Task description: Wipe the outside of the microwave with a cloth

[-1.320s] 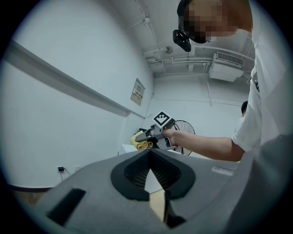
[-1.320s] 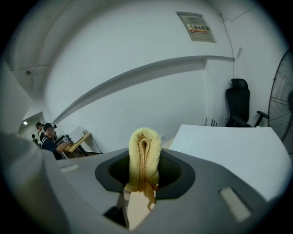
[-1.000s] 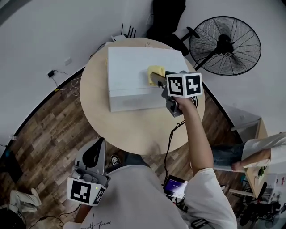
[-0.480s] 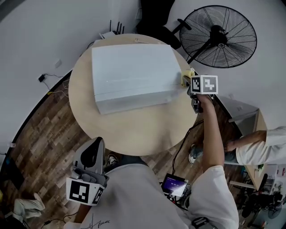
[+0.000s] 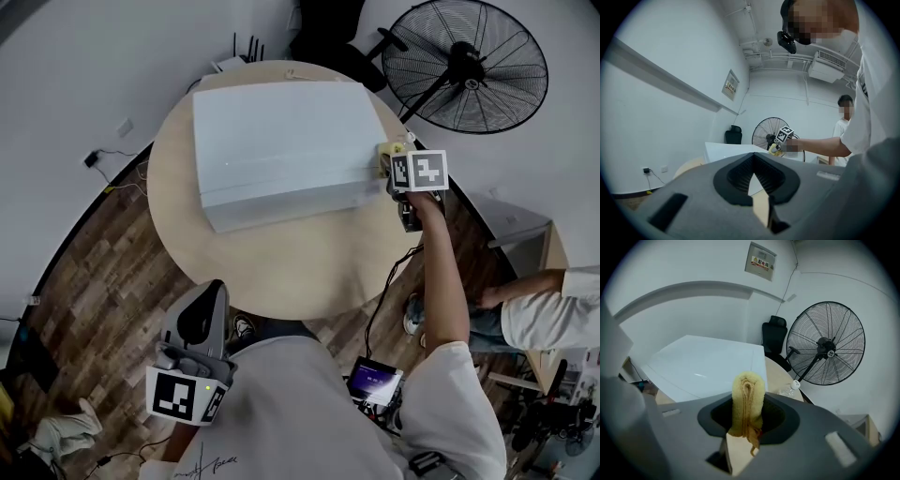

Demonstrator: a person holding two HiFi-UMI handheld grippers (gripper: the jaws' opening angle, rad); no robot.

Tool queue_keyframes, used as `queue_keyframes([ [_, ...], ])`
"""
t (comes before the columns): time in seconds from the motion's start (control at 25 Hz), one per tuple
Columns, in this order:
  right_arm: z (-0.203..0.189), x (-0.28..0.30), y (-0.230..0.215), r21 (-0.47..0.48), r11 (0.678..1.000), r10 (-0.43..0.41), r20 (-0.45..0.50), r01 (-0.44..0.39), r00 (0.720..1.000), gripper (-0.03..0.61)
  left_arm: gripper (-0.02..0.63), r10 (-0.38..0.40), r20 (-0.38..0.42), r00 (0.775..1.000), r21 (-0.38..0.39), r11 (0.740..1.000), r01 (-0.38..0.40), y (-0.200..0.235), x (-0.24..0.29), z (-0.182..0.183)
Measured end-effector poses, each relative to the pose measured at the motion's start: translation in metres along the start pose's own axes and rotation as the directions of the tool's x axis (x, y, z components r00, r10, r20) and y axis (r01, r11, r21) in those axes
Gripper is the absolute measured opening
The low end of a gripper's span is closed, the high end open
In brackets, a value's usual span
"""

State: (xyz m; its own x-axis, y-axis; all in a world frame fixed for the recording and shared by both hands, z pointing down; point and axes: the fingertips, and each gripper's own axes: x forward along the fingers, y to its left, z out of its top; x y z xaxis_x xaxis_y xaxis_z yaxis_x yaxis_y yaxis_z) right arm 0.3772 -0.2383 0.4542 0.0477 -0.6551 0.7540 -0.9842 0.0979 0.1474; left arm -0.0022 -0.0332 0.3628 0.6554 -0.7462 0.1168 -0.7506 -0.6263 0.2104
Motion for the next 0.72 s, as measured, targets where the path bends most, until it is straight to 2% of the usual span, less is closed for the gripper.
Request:
queue_keyframes([
  [0.72,0.009,-0.013,0.088,-0.03,0.994,0.109,0.041,-0.108,0.993,0.132,-0.005,0.033,0.034,0.999,0.006,0.999,-0.033,-0.007,-0.038,0.003],
])
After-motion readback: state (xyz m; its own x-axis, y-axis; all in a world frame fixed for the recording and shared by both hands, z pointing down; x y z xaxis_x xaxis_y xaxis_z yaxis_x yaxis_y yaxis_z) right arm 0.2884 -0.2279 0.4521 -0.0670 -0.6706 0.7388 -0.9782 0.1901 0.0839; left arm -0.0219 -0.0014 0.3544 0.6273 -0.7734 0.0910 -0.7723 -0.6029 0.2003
